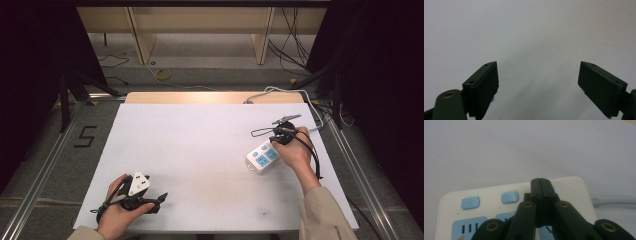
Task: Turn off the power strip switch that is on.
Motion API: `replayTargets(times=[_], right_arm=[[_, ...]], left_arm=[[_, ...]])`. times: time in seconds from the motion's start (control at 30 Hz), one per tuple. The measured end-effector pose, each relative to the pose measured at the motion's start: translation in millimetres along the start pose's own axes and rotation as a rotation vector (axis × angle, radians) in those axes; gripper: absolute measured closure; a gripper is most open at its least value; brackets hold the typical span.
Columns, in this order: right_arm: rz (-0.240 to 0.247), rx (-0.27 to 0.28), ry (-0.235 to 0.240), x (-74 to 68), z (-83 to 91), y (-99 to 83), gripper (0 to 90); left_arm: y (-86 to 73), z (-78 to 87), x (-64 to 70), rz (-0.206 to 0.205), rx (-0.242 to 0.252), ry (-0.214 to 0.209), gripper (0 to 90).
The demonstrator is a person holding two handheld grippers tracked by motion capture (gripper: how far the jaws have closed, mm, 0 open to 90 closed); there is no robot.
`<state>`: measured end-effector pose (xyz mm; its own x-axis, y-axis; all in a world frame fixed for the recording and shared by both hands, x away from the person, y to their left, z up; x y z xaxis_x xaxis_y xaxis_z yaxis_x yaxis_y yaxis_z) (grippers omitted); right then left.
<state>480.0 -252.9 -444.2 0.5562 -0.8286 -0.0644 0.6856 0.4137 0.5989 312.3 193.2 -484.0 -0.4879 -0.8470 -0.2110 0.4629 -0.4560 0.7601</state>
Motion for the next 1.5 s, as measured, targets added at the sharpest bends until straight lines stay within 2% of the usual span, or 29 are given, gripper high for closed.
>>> replayTargets(times=[0.6, 0.93, 1.5], right_arm=[[0.026, 0.042, 0.014, -13.7, 10.9, -10.8, 90.0], [0.016, 0.084, 0.047, -18.4, 19.7, -19.3, 90.0], [0.069, 0.142, 0.110, -41.7, 30.6, -24.7, 89.2]], left_arm=[[-0.2, 0.0, 0.0, 0.001, 0.000, 0.001, 16.4], [-0.1, -0.3, 0.2, 0.000, -0.003, 0.002, 16.4], [-0.4, -0.6, -0.2, 0.004, -0.004, 0.002, 16.4]])
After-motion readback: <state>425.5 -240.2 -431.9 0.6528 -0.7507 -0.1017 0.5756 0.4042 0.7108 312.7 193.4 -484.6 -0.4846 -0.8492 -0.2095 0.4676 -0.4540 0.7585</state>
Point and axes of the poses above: each handheld gripper's, and its own axes: z roughly backward along the jaws, y roughly out of its top, x roughly to its right, the point moved 1 cm from there along -z, roughly forward along the jaws, and after that the axes turned 11 degrees about y, right-handed, at the moved point
